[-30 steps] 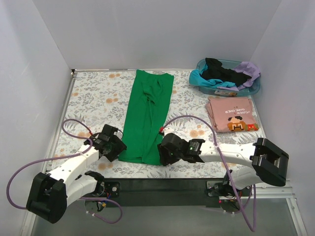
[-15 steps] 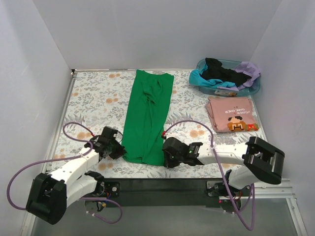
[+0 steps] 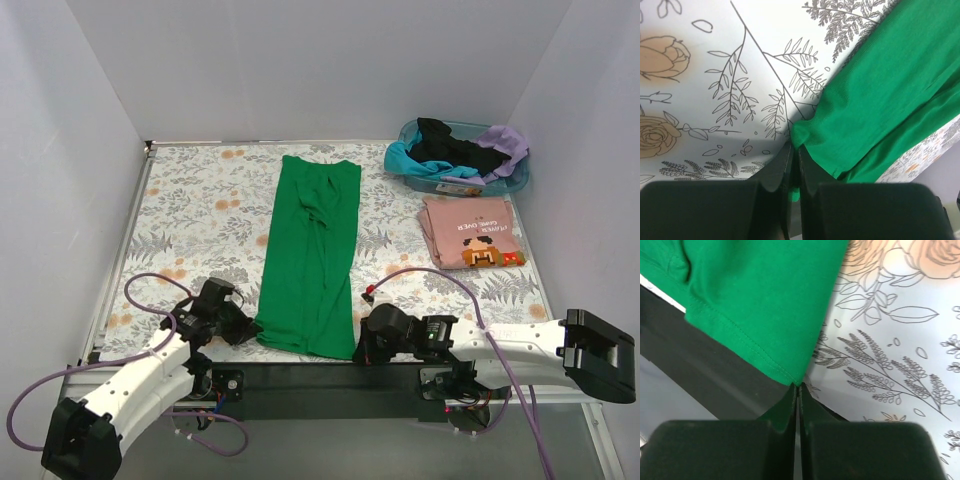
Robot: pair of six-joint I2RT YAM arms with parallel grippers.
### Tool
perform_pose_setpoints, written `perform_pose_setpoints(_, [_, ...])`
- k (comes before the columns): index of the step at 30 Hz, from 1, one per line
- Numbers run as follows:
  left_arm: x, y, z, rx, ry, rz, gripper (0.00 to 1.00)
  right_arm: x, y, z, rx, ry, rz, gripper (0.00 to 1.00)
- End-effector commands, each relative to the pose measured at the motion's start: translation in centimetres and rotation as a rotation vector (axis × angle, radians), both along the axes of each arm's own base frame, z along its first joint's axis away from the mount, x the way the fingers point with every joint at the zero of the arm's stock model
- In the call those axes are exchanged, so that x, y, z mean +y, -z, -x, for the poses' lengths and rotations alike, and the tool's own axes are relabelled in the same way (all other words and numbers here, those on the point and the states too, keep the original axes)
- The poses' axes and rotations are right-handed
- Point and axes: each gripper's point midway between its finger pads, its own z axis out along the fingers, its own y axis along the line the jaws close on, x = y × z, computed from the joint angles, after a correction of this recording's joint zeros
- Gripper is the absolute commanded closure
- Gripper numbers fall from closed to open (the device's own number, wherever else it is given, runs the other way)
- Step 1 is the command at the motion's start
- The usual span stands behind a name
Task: Fold and stack the t-shirts
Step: Fold the tshirt
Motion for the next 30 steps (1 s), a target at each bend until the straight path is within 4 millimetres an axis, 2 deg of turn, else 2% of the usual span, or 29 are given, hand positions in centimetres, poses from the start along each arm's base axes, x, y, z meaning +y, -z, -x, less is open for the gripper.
perform_pose_setpoints(1, [-0.1, 0.1, 1.3, 0.045, 0.012, 0.017, 1.0, 0.9, -0.8, -0.1, -0.008, 0.013, -0.028, 0.99])
perform_pose_setpoints(4, [-0.5, -0.9, 0.6, 0.013, 0.028, 0.027, 1.0, 1.8, -2.0, -0.9, -0.054, 0.001, -0.04, 0.99])
perform_pose_setpoints(7, [-1.1, -3.0, -0.9, -0.05, 0.037, 0.042, 1.0, 2.2, -3.5, -2.3, -0.128, 0.024, -0.038, 0.99])
perform_pose_setpoints(8, [-1.5, -4.3, -1.8, -0.093, 0.04, 0.054, 1.0, 2.0, -3.8, -3.0, -0.154, 0.037, -0.023, 0.99])
perform_pose_setpoints(11, [-2.0, -5.4, -3.3, -0.136, 0.052, 0.055, 1.0, 1.5, -5.2, -5.3, -0.259, 0.08, 0.04, 0.99])
perform_pose_setpoints(12, [-2.4, -6.3, -4.0, -0.157, 0.057, 0.064, 1.0, 1.8, -6.3, -6.0, -0.287, 0.091, 0.035, 0.99])
perform_pose_setpoints(14, [-2.9, -6.6, -5.1, -0.165, 0.069, 0.058, 1.0, 1.7, -6.8, -7.6, -0.327, 0.095, 0.056, 0.99])
perform_pose_setpoints(15, [-3.2, -7.9, -6.1, -0.192, 0.063, 0.061, 1.0, 1.7, -7.1, -8.2, -0.339, 0.094, 0.06, 0.99])
perform_pose_setpoints(17, [-3.4, -8.1, -7.8, -0.208, 0.057, 0.029, 1.0, 1.5, -7.8, -10.5, -0.358, 0.132, 0.074, 0.99])
perform_pose_setpoints(18, [-3.8, -9.2, -9.0, -0.237, 0.052, 0.029, 1.0, 1.5, -8.1, -11.4, -0.384, 0.116, 0.084, 0.99])
perform_pose_setpoints(19, [-4.1, -9.9, -10.2, -0.27, 0.05, 0.028, 1.0, 1.4, -8.8, -13.1, -0.403, 0.149, 0.087, 0.99])
perform_pose_setpoints(20, [-3.7, -9.0, -11.2, -0.257, 0.035, -0.023, 1.0, 1.5, -9.2, -13.9, -0.42, 0.151, 0.087, 0.99])
perform_pose_setpoints(21, [-3.4, -8.9, -12.2, -0.262, 0.015, -0.056, 1.0, 1.8, -10.0, -14.9, -0.457, 0.136, 0.075, 0.99])
perform_pose_setpoints(22, [-3.8, -10.4, -13.8, -0.298, 0.003, -0.056, 1.0, 1.4, -9.9, -16.3, -0.467, 0.157, 0.089, 0.99])
perform_pose_setpoints(23, [-3.9, -9.3, -14.7, -0.276, 0.019, -0.09, 1.0, 2.1, -11.1, -17.3, -0.484, 0.157, 0.054, 0.99])
perform_pose_setpoints(24, [-4.3, -9.7, -15.6, -0.285, 0.023, -0.092, 1.0, 2.2, -11.3, -18.0, -0.487, 0.154, 0.051, 0.99])
perform_pose_setpoints(25, [-4.7, -10.8, -17.1, -0.307, 0.017, -0.087, 1.0, 1.4, -10.8, -19.5, -0.494, 0.159, 0.085, 0.99])
perform_pose_setpoints(26, [-5.0, -11.2, -18.0, -0.317, 0.023, -0.09, 1.0, 1.5, -11.5, -20.5, -0.504, 0.167, 0.074, 0.99])
perform_pose_setpoints(27, [-5.1, -10.2, -18.8, -0.293, 0.025, -0.119, 1.0, 2.0, -11.9, -21.1, -0.508, 0.148, 0.045, 0.99])
perform_pose_setpoints(28, [-5.0, -10.3, -19.6, -0.294, 0.015, -0.124, 1.0, 1.7, -11.5, -22.4, -0.512, 0.151, 0.055, 0.99])
perform_pose_setpoints(29, [-5.4, -11.6, -21.0, -0.328, 0.011, -0.117, 1.0, 1.8, -11.6, -23.0, -0.516, 0.147, 0.047, 0.99])
perform_pose_setpoints(30, [-5.4, -11.5, -21.6, -0.328, 0.01, -0.125, 1.0, 2.5, -12.6, -23.9, -0.532, 0.144, 0.017, 0.99])
